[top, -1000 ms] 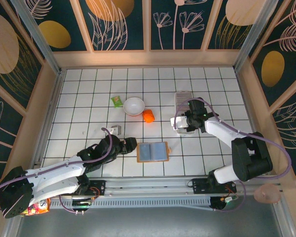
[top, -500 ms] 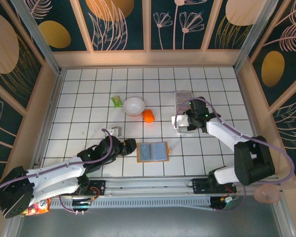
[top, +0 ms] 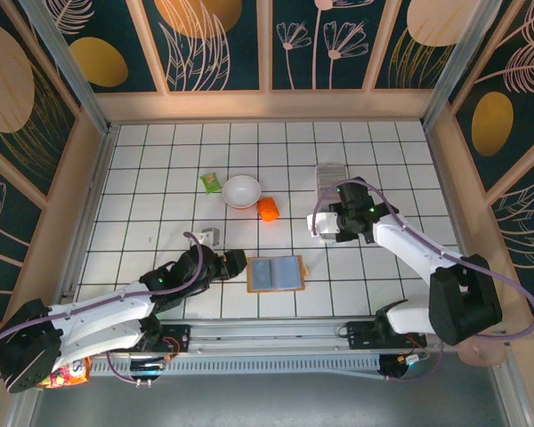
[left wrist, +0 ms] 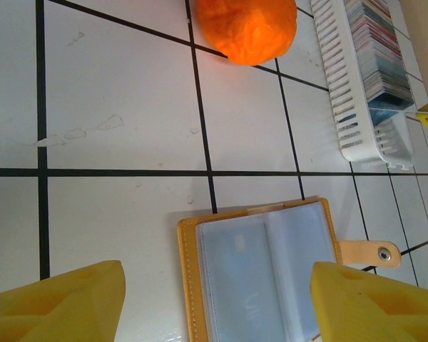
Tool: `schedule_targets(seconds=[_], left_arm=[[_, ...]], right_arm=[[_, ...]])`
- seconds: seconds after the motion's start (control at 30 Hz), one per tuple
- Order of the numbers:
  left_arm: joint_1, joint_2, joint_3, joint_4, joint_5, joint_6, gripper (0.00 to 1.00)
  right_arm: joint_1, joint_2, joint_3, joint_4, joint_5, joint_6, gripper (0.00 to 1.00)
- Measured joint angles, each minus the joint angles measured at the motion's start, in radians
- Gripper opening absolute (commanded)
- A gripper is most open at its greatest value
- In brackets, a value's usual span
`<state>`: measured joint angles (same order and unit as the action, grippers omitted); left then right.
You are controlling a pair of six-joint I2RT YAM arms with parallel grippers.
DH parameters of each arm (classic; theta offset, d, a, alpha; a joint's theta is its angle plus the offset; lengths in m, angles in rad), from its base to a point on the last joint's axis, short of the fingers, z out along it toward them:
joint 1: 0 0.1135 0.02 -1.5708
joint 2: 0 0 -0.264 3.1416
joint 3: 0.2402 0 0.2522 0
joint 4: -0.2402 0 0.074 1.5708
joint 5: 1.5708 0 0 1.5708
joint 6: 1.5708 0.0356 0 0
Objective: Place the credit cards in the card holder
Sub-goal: Pick up the credit card from the storage box, then insert the credit card into the card slot.
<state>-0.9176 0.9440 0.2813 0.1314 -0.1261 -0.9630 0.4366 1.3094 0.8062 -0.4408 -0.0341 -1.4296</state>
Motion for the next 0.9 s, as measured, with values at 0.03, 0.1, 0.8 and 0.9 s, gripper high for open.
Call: schedule_targets(seconds=[0.03,0.1,0.8,0.9], left_arm=[[0.000,0.005,0.000,0.000,0.003,0.000,0.67],[0.000,0.017,0.000,0.000,0.012,0.001,0.65],[0.000,0.176,0.010,0.056,0.095,-0.058,0.31],[0.000,0.203,0.010,0.068,0.108,-0.066,0.26]], right_arm=[[0.014,-0.008,0.008,-0.014,-0.002,0.021,0.00],[0.049,-0.036,0.032,-0.050,-0.016,0.079,0.00],[0.381,-0.116,-0.274,0.406,-0.180,2.184,0.00],[0.431,-0.070,-0.296,0.428,-0.183,2.317,0.00]])
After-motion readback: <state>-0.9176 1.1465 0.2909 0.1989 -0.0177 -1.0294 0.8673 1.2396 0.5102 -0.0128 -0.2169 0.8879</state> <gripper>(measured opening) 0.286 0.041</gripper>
